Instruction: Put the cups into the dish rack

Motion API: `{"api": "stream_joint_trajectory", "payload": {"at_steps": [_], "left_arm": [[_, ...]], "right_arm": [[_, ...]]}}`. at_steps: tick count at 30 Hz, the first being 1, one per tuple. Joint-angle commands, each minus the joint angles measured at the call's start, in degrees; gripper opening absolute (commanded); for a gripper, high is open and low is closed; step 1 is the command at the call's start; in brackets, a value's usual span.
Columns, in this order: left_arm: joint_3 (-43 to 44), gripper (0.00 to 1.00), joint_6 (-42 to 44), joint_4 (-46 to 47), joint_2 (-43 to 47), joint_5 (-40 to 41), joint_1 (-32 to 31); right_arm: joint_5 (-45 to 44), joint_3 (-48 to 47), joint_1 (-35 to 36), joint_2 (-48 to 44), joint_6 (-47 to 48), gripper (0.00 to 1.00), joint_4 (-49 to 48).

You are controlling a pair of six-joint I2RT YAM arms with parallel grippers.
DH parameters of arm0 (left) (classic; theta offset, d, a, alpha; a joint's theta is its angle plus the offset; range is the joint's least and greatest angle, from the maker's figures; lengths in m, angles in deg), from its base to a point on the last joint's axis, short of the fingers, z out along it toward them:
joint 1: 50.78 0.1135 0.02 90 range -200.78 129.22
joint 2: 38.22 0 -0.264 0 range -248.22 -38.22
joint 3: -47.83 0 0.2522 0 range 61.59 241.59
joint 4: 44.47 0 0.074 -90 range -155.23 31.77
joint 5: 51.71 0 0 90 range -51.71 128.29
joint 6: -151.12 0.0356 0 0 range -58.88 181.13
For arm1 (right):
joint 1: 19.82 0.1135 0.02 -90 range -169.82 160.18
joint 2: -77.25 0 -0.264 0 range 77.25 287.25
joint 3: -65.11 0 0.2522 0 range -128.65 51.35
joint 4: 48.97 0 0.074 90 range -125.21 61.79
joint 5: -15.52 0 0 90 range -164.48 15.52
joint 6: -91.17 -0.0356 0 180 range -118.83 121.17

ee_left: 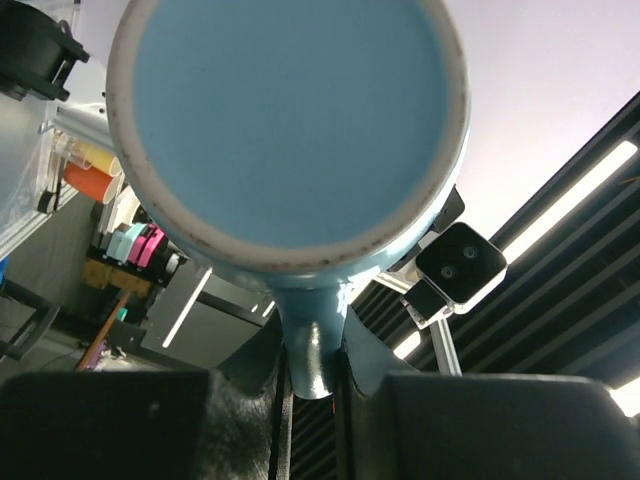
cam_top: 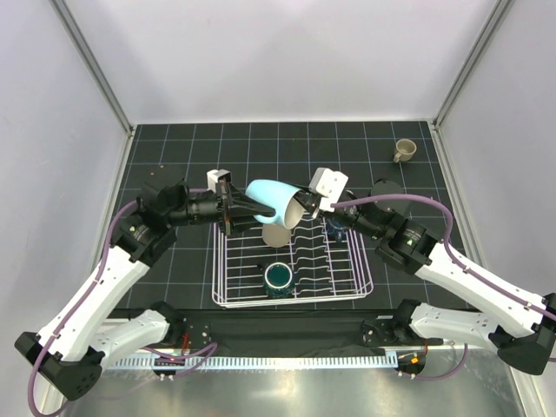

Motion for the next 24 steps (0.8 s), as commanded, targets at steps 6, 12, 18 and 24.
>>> {"api": "stream_joint_trajectory", "payload": {"at_steps": [6, 12, 18, 24], "left_arm": [[4.5, 0.0, 13.7, -4.9, -1.0, 3.9, 0.1], [10.5, 0.0, 25.6, -12.3, -2.5, 5.6, 0.1], [15.3, 0.0, 31.0, -18.8, -3.9, 7.1, 0.1], [15.2, 0.0, 31.6, -18.9, -3.0, 7.6, 0.1]], "right_arm": [[-0.9, -3.6, 1.2, -1.4, -1.2, 0.14, -6.3], [-3.5, -2.4, 1.2, -0.7, -0.8, 0.2, -6.6], [-8.2, -1.3, 1.2, 0.9, -1.2, 0.38, -9.5], [-7.1, -1.4, 1.2, 1.8, -1.3, 0.46, -9.1]]}}
